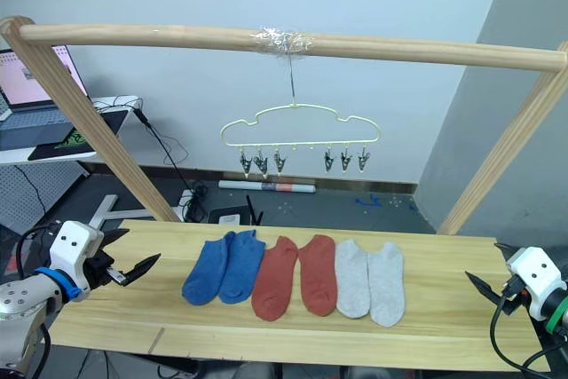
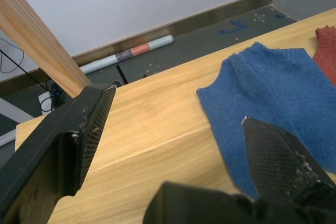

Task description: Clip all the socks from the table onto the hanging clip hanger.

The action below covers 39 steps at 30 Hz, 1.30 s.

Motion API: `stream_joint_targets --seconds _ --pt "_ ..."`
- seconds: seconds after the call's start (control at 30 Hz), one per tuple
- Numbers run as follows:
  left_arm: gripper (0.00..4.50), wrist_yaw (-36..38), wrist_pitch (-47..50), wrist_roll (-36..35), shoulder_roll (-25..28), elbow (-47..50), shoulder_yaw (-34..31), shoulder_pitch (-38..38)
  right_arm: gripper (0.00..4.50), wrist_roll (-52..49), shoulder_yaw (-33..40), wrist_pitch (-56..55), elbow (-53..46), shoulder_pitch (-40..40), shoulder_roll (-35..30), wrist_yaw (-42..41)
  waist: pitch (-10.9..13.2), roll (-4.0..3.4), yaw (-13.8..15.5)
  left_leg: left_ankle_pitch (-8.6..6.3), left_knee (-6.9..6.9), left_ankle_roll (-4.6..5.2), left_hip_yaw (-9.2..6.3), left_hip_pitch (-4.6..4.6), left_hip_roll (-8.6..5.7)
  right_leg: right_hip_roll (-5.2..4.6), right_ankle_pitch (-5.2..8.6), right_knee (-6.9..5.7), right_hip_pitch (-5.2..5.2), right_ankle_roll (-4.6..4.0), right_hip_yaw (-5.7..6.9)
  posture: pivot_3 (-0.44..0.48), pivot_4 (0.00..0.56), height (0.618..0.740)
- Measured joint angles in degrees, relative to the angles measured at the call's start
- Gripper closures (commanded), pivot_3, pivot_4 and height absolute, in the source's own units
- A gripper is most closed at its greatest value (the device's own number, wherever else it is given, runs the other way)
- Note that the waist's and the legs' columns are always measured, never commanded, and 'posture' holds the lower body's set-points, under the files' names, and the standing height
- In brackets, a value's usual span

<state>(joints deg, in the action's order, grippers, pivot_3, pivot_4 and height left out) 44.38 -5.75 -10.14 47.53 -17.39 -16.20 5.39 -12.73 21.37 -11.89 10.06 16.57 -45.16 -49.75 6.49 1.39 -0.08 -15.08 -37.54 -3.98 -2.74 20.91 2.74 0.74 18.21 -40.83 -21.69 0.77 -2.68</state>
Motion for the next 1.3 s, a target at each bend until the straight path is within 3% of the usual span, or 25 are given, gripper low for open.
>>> stream_joint_targets --seconds 0.33,0.67,0.9,1.13,1.3 --pt "0.02 4.9 -0.63 -1.48 0.83 -0.29 -0.5 0.4 0.0 -0.82 1.24 1.58 -3.21 1.93 0.04 0.22 0.16 -0.01 -0.03 0.0 0.01 0.0 0.0 0.0 0.0 0.0 0.08 0.0 -0.01 -0.13 -0.01 0.051 0.066 0.705" --pt "0.02 2.48 -2.6 -1.68 -1.94 -2.13 -1.66 -3.21 0.0 -1.81 2.11 3.46 -7.79 2.06 0.47 2.39 0.19 -0.03 -0.17 0.0 0.01 0.0 0.03 0.0 0.0 0.0 -0.01 0.0 -0.02 0.03 -0.03 0.004 0.082 0.705" --pt "0.02 -3.21 1.57 -3.95 -9.9 7.97 -1.5 -3.22 0.0 -1.91 0.77 5.88 -16.63 2.61 3.13 4.46 0.82 -0.02 -0.67 0.0 0.01 -0.01 -0.05 0.0 0.02 0.01 -0.05 -0.02 0.01 0.11 -0.11 -0.04 0.117 0.705" --pt "0.02 -11.28 4.51 -2.84 -18.51 18.06 1.83 -2.5 0.0 -2.08 -4.81 13.03 -28.22 2.41 6.94 7.2 1.63 0.04 -1.62 0.0 0.0 -0.01 -0.1 0.08 0.0 0.0 -0.07 0.01 0.01 0.2 -0.23 -0.051 0.142 0.705" --pt "0.02 -19.49 5.32 0.43 -26.17 22.83 4.83 -3.73 0.0 -1.59 -12.53 21.05 -35.33 -2.32 11.48 11.61 2.86 0.17 -1.95 0.01 -0.02 -0.02 -0.13 0.02 0.01 0.02 -0.12 0.0 0.09 0.28 -0.29 -0.044 0.164 0.705"
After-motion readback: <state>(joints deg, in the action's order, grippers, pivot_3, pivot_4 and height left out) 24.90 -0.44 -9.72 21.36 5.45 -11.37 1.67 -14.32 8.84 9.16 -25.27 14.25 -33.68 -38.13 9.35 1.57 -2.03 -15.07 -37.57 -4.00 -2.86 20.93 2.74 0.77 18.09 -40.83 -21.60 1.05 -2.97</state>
